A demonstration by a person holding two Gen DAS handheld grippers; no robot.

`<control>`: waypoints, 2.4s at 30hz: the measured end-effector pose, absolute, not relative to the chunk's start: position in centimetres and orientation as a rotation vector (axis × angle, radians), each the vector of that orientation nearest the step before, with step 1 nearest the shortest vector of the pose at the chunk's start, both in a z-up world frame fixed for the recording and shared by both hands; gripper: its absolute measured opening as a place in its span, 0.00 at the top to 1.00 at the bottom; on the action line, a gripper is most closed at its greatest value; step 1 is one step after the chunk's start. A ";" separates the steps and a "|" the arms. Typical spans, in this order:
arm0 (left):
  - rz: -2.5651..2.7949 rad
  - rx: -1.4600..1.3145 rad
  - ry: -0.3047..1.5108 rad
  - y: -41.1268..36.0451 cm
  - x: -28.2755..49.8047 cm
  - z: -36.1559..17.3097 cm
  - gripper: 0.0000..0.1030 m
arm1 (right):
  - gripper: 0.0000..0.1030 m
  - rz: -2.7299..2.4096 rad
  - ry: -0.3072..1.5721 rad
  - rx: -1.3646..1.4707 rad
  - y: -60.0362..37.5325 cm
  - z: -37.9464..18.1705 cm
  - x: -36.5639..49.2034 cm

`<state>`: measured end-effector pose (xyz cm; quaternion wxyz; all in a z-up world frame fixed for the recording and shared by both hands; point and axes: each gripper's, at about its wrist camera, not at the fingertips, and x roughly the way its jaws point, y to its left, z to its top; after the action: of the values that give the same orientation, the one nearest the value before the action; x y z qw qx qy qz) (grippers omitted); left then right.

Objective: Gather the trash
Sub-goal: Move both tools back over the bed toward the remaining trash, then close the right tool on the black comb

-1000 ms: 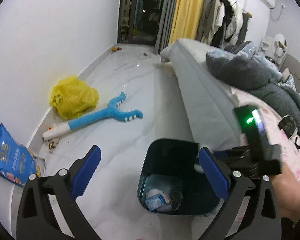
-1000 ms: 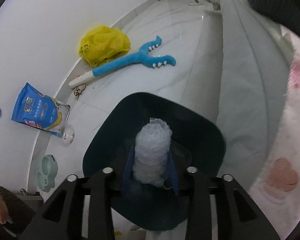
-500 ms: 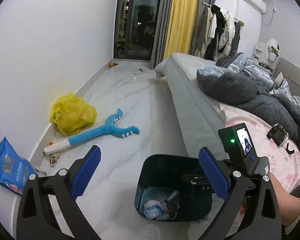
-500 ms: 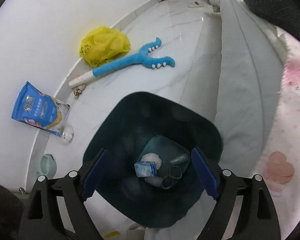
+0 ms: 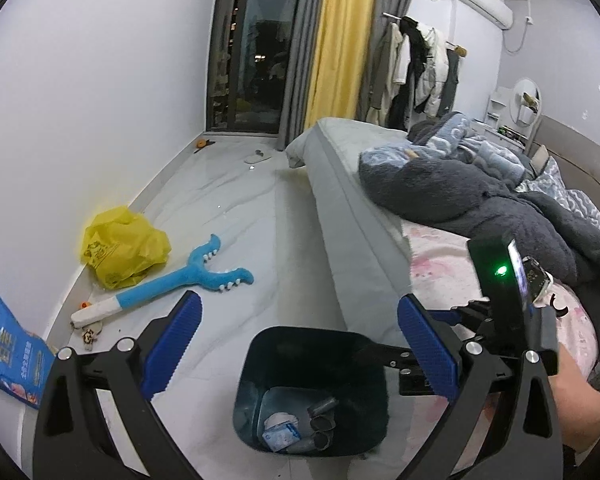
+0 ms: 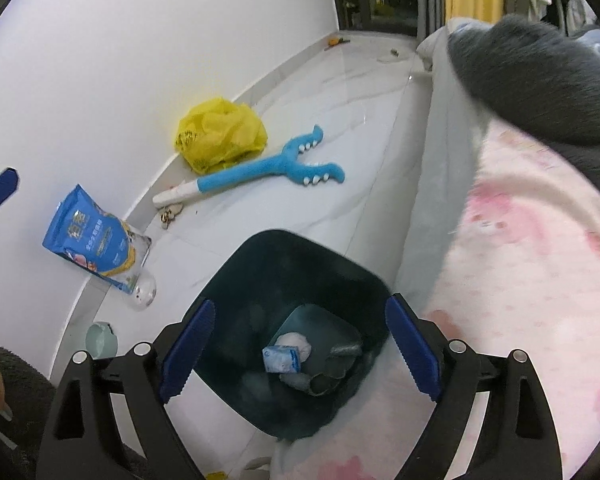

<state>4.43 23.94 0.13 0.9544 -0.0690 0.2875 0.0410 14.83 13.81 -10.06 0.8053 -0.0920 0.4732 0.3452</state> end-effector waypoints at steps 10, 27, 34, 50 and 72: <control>0.048 -0.120 0.575 20.4 6.1 0.7 0.03 | 0.13 0.703 0.898 -0.167 7.9 -6.3 15.0; -0.048 -0.068 0.593 14.0 9.1 0.9 0.03 | 0.13 0.626 0.755 -0.114 -1.3 -2.4 15.2; -0.073 -0.024 0.590 11.3 10.0 1.0 0.03 | 0.13 0.588 0.719 -0.086 -4.6 -1.6 15.1; -0.242 -0.034 0.628 6.3 13.2 -0.7 0.03 | 0.18 0.537 0.700 0.012 -12.1 -1.3 16.0; -0.484 -0.016 0.741 1.5 18.3 -4.9 0.06 | 0.59 0.540 0.841 0.162 -16.1 -4.5 17.7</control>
<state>18.27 1.50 -4.94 0.9037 -0.0078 0.3585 -0.2340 17.66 -16.14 -4.52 0.8745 0.0777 0.4028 0.2587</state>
